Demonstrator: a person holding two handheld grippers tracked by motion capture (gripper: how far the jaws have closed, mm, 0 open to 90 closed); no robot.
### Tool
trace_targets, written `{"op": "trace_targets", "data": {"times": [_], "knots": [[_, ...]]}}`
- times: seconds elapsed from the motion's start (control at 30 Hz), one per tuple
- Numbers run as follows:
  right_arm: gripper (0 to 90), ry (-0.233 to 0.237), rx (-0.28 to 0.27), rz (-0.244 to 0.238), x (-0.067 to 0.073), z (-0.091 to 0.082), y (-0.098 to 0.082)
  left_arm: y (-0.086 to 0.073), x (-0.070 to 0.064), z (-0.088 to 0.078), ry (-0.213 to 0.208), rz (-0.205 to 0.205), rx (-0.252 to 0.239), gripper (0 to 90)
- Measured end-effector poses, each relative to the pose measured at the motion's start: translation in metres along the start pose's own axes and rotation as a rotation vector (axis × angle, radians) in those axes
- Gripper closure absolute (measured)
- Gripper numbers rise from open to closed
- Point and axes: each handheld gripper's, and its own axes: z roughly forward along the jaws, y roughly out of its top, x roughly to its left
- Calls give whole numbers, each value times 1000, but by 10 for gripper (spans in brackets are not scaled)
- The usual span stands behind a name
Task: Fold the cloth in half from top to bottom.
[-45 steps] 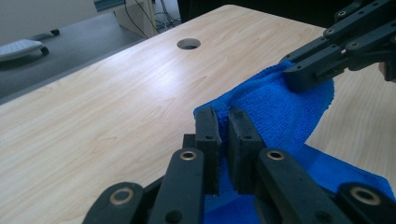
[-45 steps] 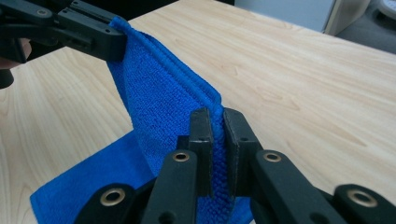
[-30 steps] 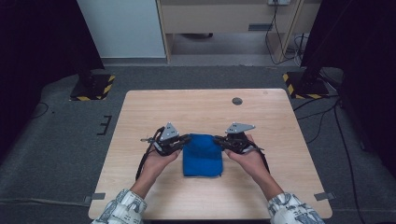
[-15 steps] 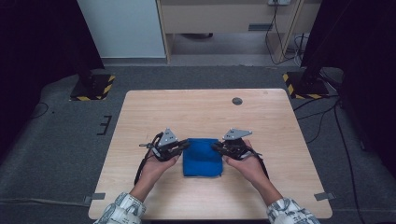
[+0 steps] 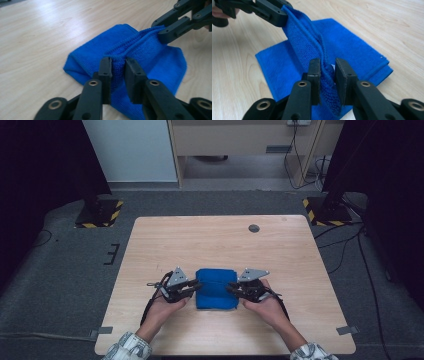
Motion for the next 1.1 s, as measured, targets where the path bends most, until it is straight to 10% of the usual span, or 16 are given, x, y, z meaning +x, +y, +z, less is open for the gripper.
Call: {"op": "trace_targets", "data": {"times": [0.2,0.5,1.1], "knots": [[607,12,26,-3,9,-5,-6,-9,-10,-9,-22,-20,-1,487],[438,55,119,-42,26,-2,-16,-21,-14,-22,-84,-45,19,413],[332,25,103,-31,24,-10,-21,2,11,5,26,-118,-65,299]]}}
